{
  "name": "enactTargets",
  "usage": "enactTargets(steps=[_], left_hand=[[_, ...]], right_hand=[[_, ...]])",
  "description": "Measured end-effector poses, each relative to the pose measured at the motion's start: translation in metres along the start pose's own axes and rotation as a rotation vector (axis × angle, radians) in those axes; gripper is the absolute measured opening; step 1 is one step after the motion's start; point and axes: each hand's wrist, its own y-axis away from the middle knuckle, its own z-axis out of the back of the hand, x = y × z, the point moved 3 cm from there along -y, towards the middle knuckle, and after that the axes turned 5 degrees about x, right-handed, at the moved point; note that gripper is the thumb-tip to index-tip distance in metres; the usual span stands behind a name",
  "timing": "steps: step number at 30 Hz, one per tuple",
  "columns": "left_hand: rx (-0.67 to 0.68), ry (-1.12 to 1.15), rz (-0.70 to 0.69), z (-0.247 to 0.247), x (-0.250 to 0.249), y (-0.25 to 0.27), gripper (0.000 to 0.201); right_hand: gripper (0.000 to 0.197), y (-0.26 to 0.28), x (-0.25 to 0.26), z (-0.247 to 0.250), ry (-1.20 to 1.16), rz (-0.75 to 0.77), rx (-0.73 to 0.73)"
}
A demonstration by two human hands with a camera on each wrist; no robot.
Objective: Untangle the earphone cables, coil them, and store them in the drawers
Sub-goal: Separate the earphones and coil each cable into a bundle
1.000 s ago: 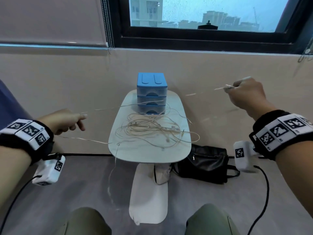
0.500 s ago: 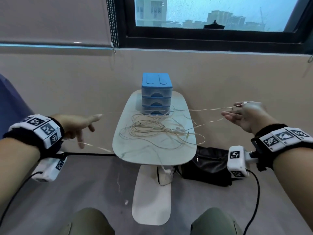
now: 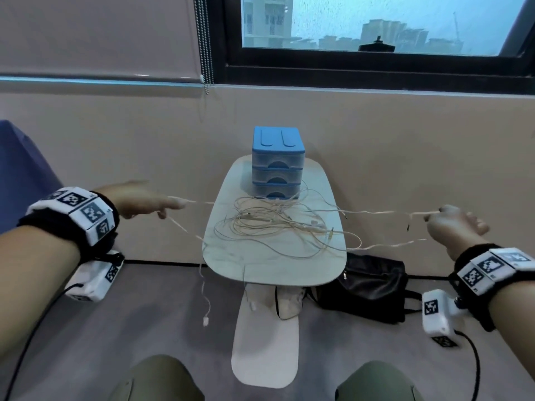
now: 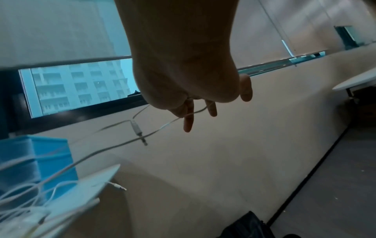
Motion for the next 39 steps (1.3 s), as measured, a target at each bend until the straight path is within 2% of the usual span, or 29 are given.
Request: enactTargets(steps=[2,4,6,9,12,15,17,20,21,23,25,28,31,33,35,39], left_hand=[[-0.145,-0.119,-0.064,0.006,-0.004,-0.002,0.043],[-0.172,-0.132,-0.082,0.005,-0.01,-0.001,0.04],[-0.162,0.004,-0.133,0.003,-0.019,0.004,0.038],[-0.174,0.272,-0.305,0.002,-0.038,0.017,0.035],[-0.222,0.254,-0.391,0.0,-0.057,0.031,0.032],[-0.203,0.34,-0.448,-0.001,-0.065,0.038,0.024],[-0.137,0.455,-0.477,-0.002,-0.069,0.043,0.022],[-0.045,0.561,-0.532,-0.006,-0.08,0.053,0.027],[-0.028,0.559,-0.561,-0.009,-0.084,0.055,0.03],[-0.015,0.537,-0.605,-0.013,-0.092,0.06,0.031],[-0.011,0.547,-0.645,-0.015,-0.102,0.067,0.03],[-0.005,0.576,-0.724,-0.013,-0.118,0.083,0.028],[-0.017,0.639,-0.793,-0.005,-0.131,0.098,0.028],[-0.039,0.682,-0.831,0.001,-0.139,0.105,0.026],[-0.078,0.712,-0.857,0.008,-0.144,0.109,0.026],[-0.156,0.782,-0.889,0.022,-0.148,0.11,0.027]], right_hand=[[0.032,-0.002,-0.011,-0.01,0.162,-0.003,0.052],[0.036,-0.012,-0.021,-0.021,0.199,-0.015,0.065],[0.026,-0.006,-0.015,-0.024,0.113,0.012,0.117],[0.015,0.022,0.007,-0.027,-0.096,0.079,0.36],[0.008,0.055,0.029,-0.028,-0.159,0.174,0.441],[0.02,0.088,0.054,-0.023,-0.507,0.308,0.477],[0.036,0.118,0.072,-0.02,-0.739,0.355,0.599],[0.052,0.163,0.098,-0.022,-0.873,0.542,0.808],[0.052,0.175,0.106,-0.025,-0.861,0.619,0.856],[0.038,0.191,0.118,-0.037,-0.77,0.71,0.885],[0.022,0.201,0.124,-0.05,-0.707,0.701,0.879],[0.014,0.212,0.127,-0.068,-0.64,0.715,0.867],[0.026,0.227,0.129,-0.083,-0.559,0.783,0.908],[0.045,0.234,0.129,-0.093,-0.546,0.794,1.004],[0.048,0.238,0.129,-0.097,-0.524,0.816,1.089],[0.013,0.232,0.131,-0.097,-0.245,0.936,0.976]])
